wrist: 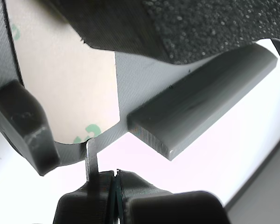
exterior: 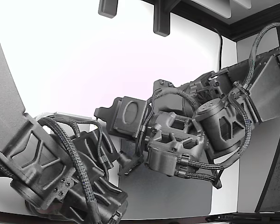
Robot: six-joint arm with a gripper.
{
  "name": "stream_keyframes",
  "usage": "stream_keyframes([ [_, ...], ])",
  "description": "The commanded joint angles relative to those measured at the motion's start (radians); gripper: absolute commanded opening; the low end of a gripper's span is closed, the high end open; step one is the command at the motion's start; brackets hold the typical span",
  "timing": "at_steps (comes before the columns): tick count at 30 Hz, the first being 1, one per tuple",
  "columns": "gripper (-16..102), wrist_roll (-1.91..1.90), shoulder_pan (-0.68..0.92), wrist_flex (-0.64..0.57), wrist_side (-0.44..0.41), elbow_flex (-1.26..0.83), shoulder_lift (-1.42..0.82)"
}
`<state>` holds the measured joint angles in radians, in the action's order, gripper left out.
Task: Peel off protective film from adhesive tape.
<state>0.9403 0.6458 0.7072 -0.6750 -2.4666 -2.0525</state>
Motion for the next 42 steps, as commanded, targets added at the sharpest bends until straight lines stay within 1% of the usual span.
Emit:
stream_keyframes([
  [1,-11,-0.005,-0.005,-0.008,-0.003,0.032,-0.015],
  [42,-11,0.009,-0.002,0.008,-0.015,0.043,-0.002],
])
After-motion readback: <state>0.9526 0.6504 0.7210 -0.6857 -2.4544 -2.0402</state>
